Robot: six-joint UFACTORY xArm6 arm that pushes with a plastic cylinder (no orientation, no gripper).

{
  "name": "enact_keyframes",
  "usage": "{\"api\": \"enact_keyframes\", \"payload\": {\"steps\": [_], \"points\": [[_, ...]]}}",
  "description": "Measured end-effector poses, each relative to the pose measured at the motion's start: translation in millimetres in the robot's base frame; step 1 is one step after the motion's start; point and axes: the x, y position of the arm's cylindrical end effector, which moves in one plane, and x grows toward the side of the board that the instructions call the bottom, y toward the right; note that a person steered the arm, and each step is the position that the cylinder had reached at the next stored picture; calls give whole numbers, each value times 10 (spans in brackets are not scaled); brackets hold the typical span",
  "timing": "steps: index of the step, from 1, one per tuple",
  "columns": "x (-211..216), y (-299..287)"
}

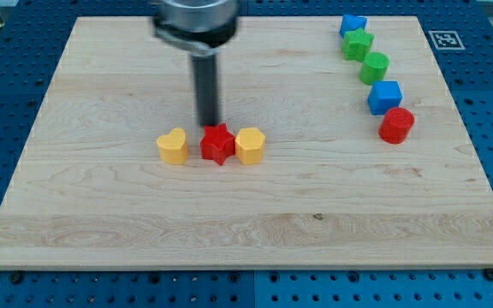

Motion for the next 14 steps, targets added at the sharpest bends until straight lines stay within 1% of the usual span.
{"api": "enact_keyframes", "payload": {"steps": [1,2,5,10,13,14], "points": [[254,-711],[270,-698],[328,-90],[416,1368],[1043,2078],[1062,2269]]}}
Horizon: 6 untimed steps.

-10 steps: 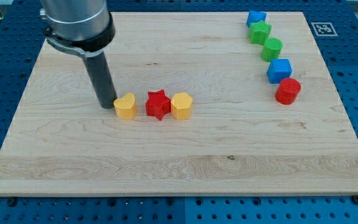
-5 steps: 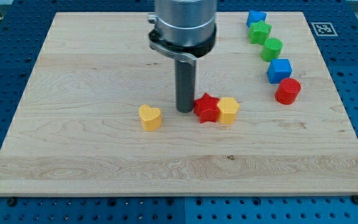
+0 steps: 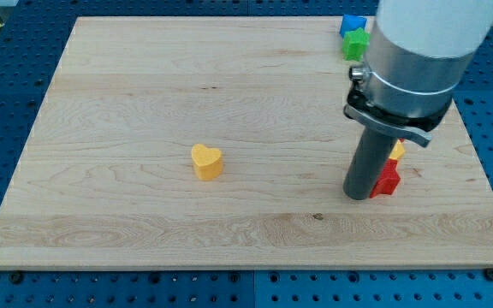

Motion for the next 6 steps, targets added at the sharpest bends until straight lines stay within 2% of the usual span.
{"api": "enact_keyframes", "payload": {"steps": [2,4,5,6], "points": [[0,275],[-2,136],[-143,-134],[-473,-524]]}}
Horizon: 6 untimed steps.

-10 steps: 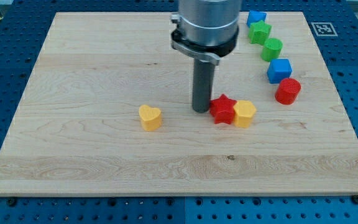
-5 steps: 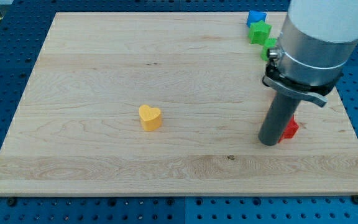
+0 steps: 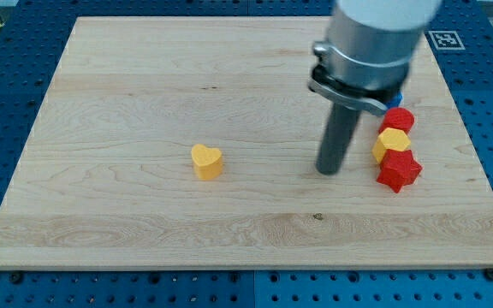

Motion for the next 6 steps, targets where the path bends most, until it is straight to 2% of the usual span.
{"api": "enact_keyframes", "payload": {"steps": [1,2,3,5,6], "points": [[-267,-721],[-287,-1604],[-218,-2064],[-147,-1625],[59,-1535]]}}
